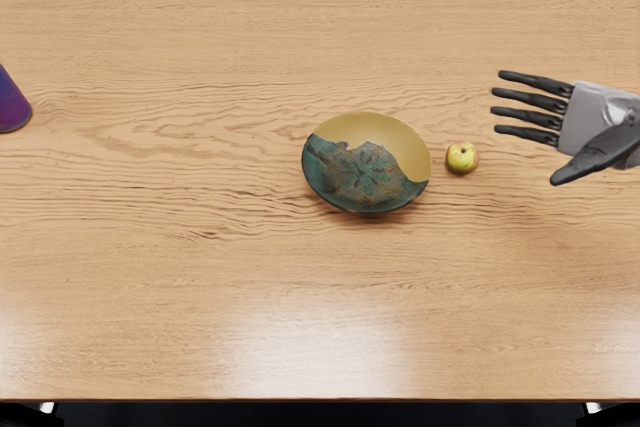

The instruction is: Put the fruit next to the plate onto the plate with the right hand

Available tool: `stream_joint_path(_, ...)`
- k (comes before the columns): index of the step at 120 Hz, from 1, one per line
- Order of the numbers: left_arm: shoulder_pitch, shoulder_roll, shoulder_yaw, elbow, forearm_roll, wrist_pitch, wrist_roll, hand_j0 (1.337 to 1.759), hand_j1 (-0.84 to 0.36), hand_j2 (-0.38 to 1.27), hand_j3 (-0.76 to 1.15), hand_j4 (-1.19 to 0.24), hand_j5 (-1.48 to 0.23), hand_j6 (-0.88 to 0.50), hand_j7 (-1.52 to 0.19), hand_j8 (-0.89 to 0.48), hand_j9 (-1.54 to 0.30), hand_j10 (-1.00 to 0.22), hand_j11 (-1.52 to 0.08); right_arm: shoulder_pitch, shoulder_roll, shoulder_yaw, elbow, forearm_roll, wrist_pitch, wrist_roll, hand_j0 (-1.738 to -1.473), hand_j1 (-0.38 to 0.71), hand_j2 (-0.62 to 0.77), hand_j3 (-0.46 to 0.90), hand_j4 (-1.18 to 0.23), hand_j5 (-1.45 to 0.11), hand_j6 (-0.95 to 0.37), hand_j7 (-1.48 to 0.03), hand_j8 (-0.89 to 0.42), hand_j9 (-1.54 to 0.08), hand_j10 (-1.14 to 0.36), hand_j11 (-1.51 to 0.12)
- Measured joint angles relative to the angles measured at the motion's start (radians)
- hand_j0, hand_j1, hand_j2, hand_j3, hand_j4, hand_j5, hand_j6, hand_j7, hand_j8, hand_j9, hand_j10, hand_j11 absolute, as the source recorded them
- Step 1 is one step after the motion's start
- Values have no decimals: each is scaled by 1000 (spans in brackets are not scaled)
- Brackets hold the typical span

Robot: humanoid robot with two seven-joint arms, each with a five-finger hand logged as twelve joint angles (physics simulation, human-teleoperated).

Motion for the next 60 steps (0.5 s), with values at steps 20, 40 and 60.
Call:
stream_joint_path(20, 0, 0, 0, 0, 0, 0, 0, 1658, 349, 0, 0, 0, 0, 0, 0, 0, 0, 0, 0, -7, -2, 6, 5, -4, 7, 0, -1658, -327, -1, 0, -19, -25, -18, -26, -18, -26, -19, -26)
stream_joint_path(40, 0, 0, 0, 0, 0, 0, 0, 1658, 349, 0, 0, 0, 0, 0, 0, 0, 0, 0, 0, 68, 46, -64, 91, -291, -60, 0, -1658, -303, -6, 0, -38, -51, -38, -51, -38, -51, -38, -51)
stream_joint_path(60, 0, 0, 0, 0, 0, 0, 0, 1658, 349, 0, 0, 0, 0, 0, 0, 0, 0, 0, 0, 189, 80, -248, 164, -592, -455, 0, -1658, -298, -7, 0, -43, -56, -42, -56, -42, -56, -43, -56)
